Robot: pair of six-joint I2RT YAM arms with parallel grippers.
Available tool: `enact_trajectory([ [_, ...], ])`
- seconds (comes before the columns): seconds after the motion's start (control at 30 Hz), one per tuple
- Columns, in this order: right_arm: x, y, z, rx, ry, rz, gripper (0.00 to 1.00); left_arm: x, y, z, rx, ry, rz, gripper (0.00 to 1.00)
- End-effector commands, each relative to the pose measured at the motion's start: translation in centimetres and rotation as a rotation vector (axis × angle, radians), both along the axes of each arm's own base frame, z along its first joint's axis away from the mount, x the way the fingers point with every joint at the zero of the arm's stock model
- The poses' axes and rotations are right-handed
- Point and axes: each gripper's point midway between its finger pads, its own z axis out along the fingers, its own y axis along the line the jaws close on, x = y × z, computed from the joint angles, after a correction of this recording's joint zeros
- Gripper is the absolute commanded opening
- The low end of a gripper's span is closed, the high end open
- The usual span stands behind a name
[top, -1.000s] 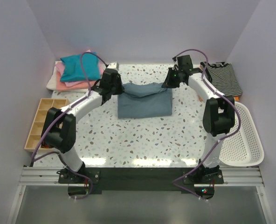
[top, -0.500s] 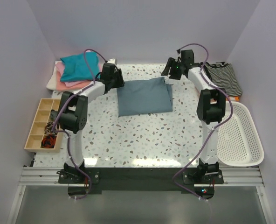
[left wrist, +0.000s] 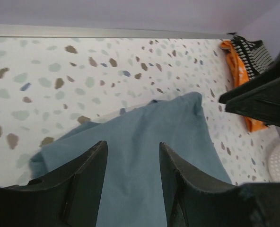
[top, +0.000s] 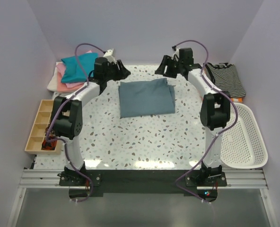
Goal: Fold and stack the t-shirts
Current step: Put the neatly folded tshirt into the corner of the board with the left arm
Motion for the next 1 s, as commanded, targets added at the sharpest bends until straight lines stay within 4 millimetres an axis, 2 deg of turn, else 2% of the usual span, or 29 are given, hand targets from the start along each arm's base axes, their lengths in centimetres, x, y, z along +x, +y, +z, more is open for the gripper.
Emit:
enact_trajectory([
  [0.0, -0.5, 3.0, -1.8, 0.091, 0.049, 0.078, 0.66, -1.0, -4.7, -1.5, -0.157, -0.001, -0.242, 0.52],
  [0.03, -0.3, 3.2, -2.5, 0.102, 0.062, 0.070, 0.66, -1.2, -5.1, -2.1, -0.170, 0.006, -0.263, 0.52],
  [0.07, 0.2, 3.2, -2.4, 0.101, 0.052, 0.077, 0.66, -1.0, -5.2, -3.6, -0.181, 0.030, -0.263, 0.52],
  [0.13, 0.8, 3.1, -4.8, 0.071, 0.077, 0.069, 0.66, -0.5, -5.3, -4.4, -0.188, 0.023, -0.269, 0.51],
  [0.17, 1.5, 2.8, -5.1, 0.051, 0.067, 0.055, 0.66, -0.2, -5.3, -5.8, -0.182, 0.041, -0.264, 0.51],
  [0.2, 1.6, 2.4, -6.0, 0.026, 0.086, 0.046, 0.66, 0.1, -5.1, -6.2, -0.176, 0.037, -0.256, 0.51],
  [0.23, 2.0, 1.8, -7.4, -0.010, 0.092, 0.036, 0.66, 0.6, -4.7, -6.7, -0.164, 0.035, -0.231, 0.51],
  [0.37, 3.0, -1.0, -10.2, -0.121, 0.093, -0.042, 0.66, 1.9, -2.6, -9.8, -0.086, 0.051, -0.143, 0.52],
  [0.5, 3.4, -4.1, -11.6, -0.227, 0.084, -0.113, 0.66, 2.4, -0.9, -11.4, -0.018, 0.064, -0.095, 0.54],
  [0.6, 3.4, -6.0, -11.5, -0.242, 0.086, -0.143, 0.66, 2.5, -0.1, -11.5, 0.012, 0.060, -0.080, 0.55],
  [0.63, 3.5, -6.5, -11.1, -0.232, 0.079, -0.143, 0.66, 2.6, 0.1, -11.0, 0.020, 0.049, -0.068, 0.55],
  [0.8, 3.4, -8.4, -8.3, -0.271, 0.046, -0.186, 0.66, 2.4, 1.0, -9.4, 0.053, 0.026, -0.045, 0.56],
  [0.83, 3.5, -8.6, -7.4, -0.276, 0.022, -0.184, 0.66, 2.4, 1.3, -7.8, 0.056, -0.002, -0.031, 0.56],
  [0.87, 3.0, -8.7, -7.2, -0.278, 0.019, -0.182, 0.66, 2.2, 1.5, -7.2, 0.063, -0.012, -0.022, 0.56],
  [0.9, 3.0, -8.8, -5.0, -0.271, -0.024, -0.185, 0.66, 1.6, 1.7, -7.0, 0.069, -0.009, -0.013, 0.56],
  [0.93, 2.7, -8.9, -4.0, -0.272, -0.042, -0.189, 0.66, 1.5, 2.2, -5.1, 0.076, -0.041, 0.014, 0.56],
  [0.97, 2.1, -9.3, -4.1, -0.286, -0.035, -0.202, 0.67, 1.1, 2.6, -4.9, 0.088, -0.038, 0.026, 0.57],
])
